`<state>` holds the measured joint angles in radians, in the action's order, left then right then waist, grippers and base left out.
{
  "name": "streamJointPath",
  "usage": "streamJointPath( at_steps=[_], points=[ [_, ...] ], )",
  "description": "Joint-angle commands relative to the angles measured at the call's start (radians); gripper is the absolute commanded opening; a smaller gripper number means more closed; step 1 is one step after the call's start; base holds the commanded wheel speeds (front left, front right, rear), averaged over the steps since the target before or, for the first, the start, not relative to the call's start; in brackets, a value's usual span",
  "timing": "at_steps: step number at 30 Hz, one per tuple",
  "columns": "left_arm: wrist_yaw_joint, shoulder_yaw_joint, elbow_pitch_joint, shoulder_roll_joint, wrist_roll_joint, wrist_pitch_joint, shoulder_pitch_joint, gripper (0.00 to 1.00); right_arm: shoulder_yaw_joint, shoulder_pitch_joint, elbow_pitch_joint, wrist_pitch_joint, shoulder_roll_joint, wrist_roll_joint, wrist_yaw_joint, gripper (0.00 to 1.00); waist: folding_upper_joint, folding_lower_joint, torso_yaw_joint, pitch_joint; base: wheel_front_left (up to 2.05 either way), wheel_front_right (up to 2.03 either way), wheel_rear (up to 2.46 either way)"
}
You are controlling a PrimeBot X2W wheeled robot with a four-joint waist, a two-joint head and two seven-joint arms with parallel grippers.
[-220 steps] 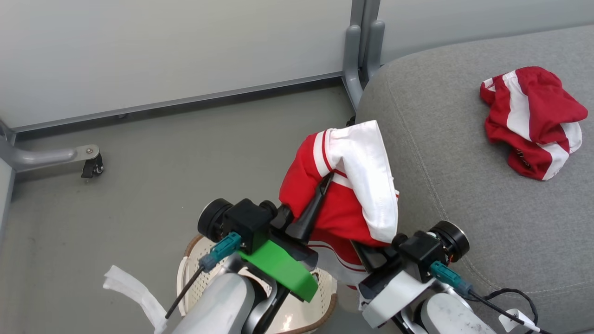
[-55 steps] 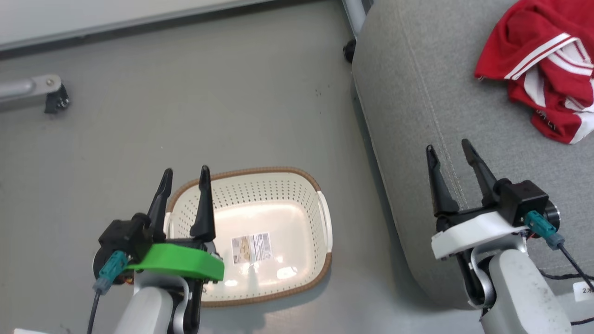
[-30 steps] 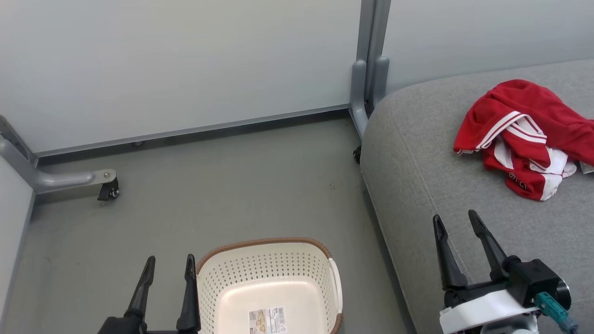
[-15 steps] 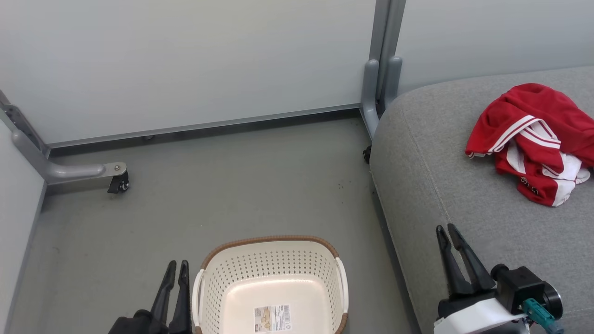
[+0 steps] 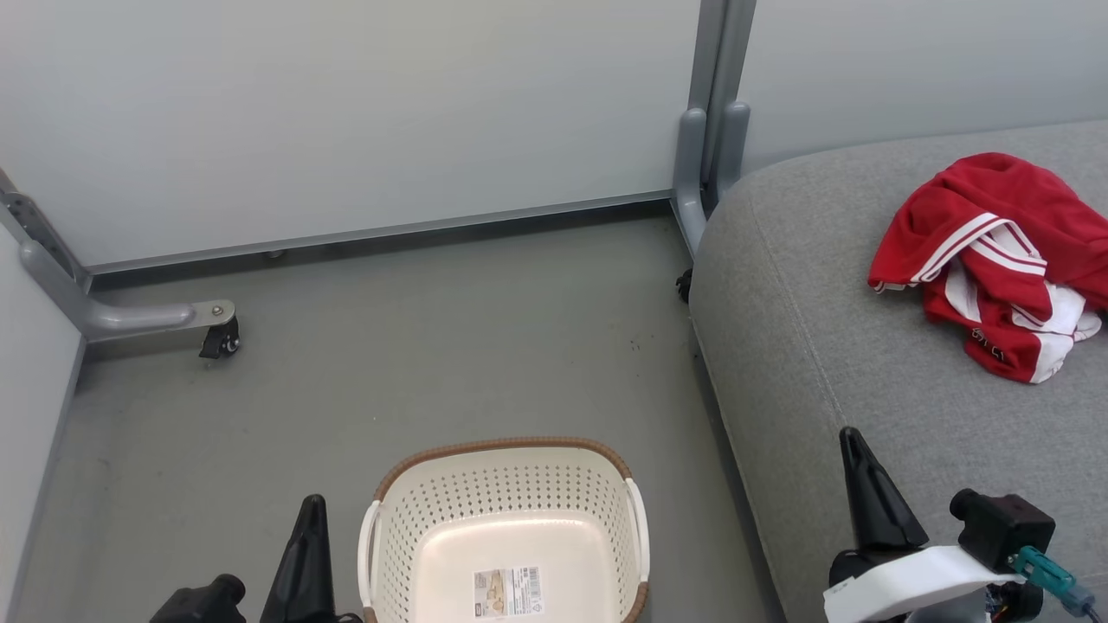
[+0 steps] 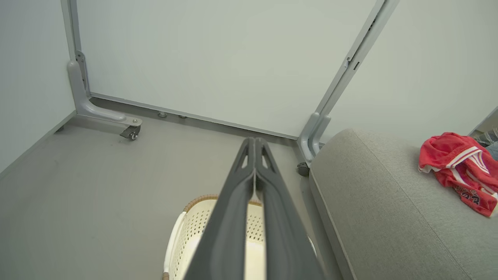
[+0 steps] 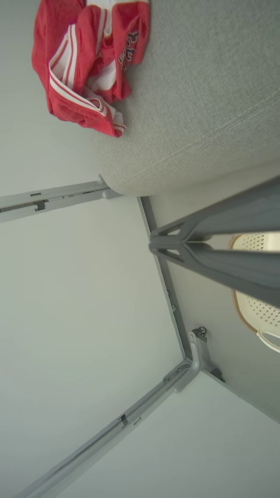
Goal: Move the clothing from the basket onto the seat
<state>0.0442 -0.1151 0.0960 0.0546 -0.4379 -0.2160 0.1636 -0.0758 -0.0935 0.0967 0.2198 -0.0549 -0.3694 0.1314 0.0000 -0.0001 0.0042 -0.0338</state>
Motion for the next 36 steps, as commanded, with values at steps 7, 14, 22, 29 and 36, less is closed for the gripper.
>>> streamJointPath(
  at_steps=[7,14,22,29,36],
  points=[
    [0.013,0.019,0.007,0.017,-0.151,0.027,-0.06,0.0,0.012,0.047,0.006,-0.03,-0.015,-0.161,0.0,0.0,0.0,0.0001,0.0,0.002,0.0,0.0,0.0],
    [0.021,0.032,0.024,0.022,-0.265,0.051,-0.084,0.0,0.021,0.063,0.02,-0.054,-0.02,-0.281,0.0,0.0,0.0,0.0001,-0.001,0.005,0.0,0.0,0.0],
    [0.029,0.045,0.037,0.026,-0.379,0.076,-0.107,0.0,0.031,0.08,0.033,-0.079,-0.024,-0.401,0.0,0.0,0.0,0.0001,-0.001,0.007,0.0,0.0,0.0],
    [0.036,0.059,0.048,0.029,-0.474,0.099,-0.125,0.0,0.042,0.095,0.046,-0.101,-0.027,-0.501,0.0,0.0,0.0,0.0001,-0.001,0.01,0.0,0.0,0.0],
    [0.042,0.072,0.058,0.031,-0.561,0.12,-0.143,0.0,0.052,0.107,0.057,-0.122,-0.029,-0.594,0.0,0.0,0.0,0.0001,-0.001,0.012,0.0,0.0,0.0]
  ],
)
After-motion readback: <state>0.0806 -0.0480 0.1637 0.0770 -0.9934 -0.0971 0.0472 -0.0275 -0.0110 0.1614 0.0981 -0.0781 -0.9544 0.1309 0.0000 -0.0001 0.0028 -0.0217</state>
